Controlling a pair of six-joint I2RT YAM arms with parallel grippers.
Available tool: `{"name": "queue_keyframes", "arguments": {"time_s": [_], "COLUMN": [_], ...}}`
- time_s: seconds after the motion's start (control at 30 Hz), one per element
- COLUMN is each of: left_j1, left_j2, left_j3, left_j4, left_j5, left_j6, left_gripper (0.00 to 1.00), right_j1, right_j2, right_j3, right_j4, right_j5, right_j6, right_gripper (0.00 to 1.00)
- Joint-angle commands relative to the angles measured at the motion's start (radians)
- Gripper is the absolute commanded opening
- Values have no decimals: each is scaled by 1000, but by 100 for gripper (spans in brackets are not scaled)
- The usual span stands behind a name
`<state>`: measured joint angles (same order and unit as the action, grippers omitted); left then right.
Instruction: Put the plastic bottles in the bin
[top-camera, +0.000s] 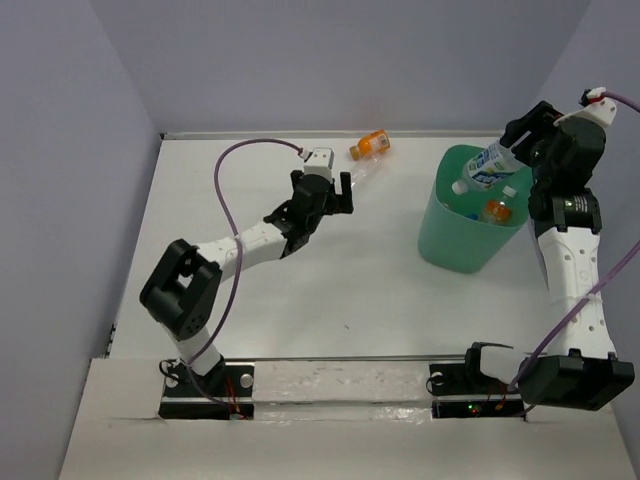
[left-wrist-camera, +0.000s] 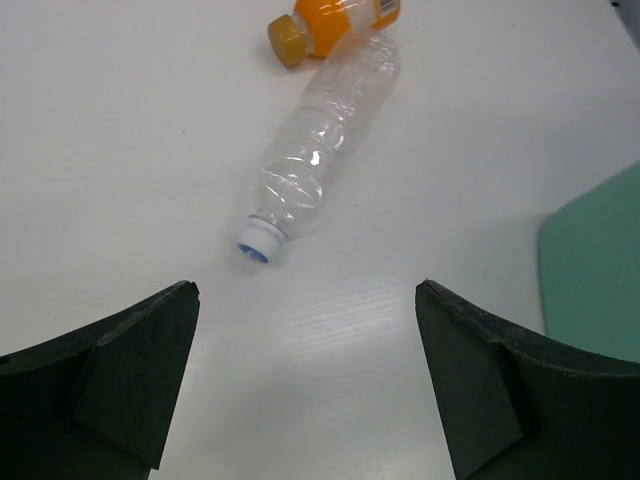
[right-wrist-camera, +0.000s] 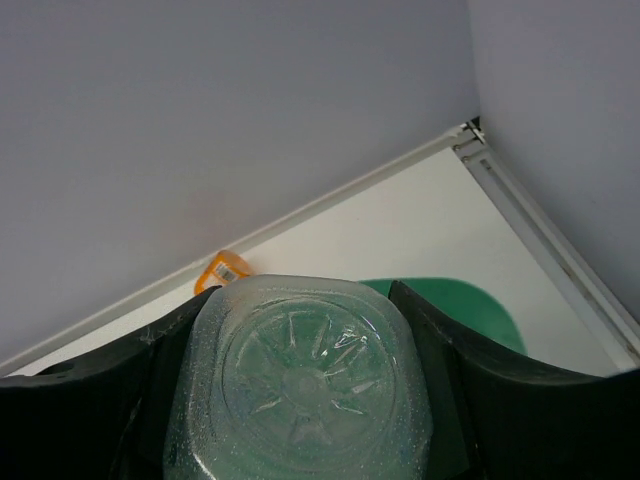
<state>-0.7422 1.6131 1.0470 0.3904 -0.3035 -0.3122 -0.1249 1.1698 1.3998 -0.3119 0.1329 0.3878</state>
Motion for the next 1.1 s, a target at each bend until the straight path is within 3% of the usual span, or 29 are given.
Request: {"name": "queue_keyframes", "arguments": {"time_s": [0.0, 0.17, 0.2, 0.47, 0.77, 0.9, 1.07], "left_j1": [84, 119, 122, 149, 155, 147, 139], "left_j2": [123, 307, 342, 548, 743, 768, 723], "left_j3": [160, 352, 372, 643, 869, 880, 811], "left_j4": [19, -45, -53, -163, -298, -311, -277], "left_j5": [52, 125, 139, 271, 366, 380, 348], "left_j6": [68, 143, 163, 261, 291, 289, 277], "left_gripper": [99, 99, 99, 99, 99, 88, 51], "right_j1": [-5, -5, -5, 8, 148, 218, 312], "right_j2": [11, 21, 19, -74, -110, -114, -143], "right_j3": [-11, -18, -7, -19, -97, -108, -128], "right_j4": [14, -10, -22, -52, -15, -3, 5], "right_j5": [122, 77, 65, -180, -228, -197, -185], "right_j6": [-93, -138, -136, -61, -36, -33, -23], "right_gripper": [41, 95, 98, 100, 99, 99, 94]}}
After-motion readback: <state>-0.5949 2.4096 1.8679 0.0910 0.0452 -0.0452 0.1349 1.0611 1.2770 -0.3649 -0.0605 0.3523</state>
